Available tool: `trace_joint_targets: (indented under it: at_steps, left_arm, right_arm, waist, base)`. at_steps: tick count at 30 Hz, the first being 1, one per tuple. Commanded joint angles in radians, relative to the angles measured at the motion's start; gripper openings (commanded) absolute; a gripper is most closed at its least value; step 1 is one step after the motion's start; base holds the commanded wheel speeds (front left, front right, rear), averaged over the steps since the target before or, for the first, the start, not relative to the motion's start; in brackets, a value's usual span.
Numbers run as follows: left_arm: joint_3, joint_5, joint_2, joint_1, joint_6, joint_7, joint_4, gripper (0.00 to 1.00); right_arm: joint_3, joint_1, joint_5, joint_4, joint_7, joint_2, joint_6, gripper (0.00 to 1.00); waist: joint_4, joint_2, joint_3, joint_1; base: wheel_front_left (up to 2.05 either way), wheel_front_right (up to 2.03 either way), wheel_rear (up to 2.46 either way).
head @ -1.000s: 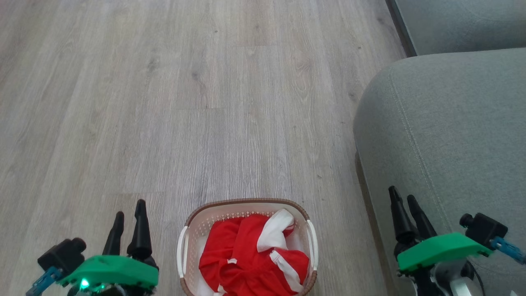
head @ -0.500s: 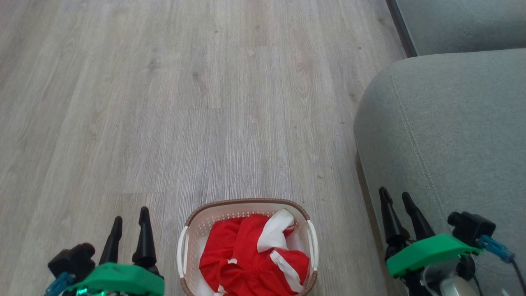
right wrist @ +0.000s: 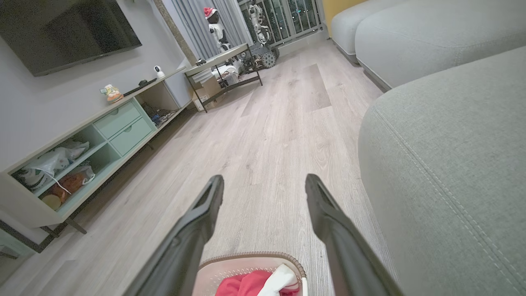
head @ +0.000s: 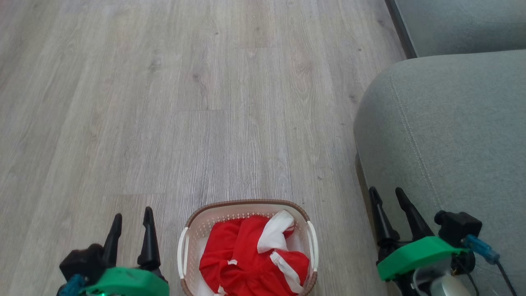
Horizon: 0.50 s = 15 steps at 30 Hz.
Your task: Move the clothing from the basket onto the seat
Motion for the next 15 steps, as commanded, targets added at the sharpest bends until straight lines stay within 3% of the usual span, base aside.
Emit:
trace_joint_targets:
  at_steps: [1,15]
  left_arm:
    - [0.018,0.035,0.010,-0.013,0.004,-0.018,-0.042,1.00]
    - [0.010,0.174,0.007,0.019,0.006,-0.059,-0.031,1.00]
  right_arm:
    - [0.026,-0.051,-0.038,-0.042,-0.018,-0.010,0.000,1.00]
    - [0.053,-0.042,-0.203,-0.055,-0.059,-0.011,0.000,1.00]
  waist:
    - [0.000,0.0000,-0.002,0.0000]
    - [0.001,0.0000,-0.020,0.0000]
  base:
    - [0.00,0.00,0.00]
    - [0.00,0.00,0.00]
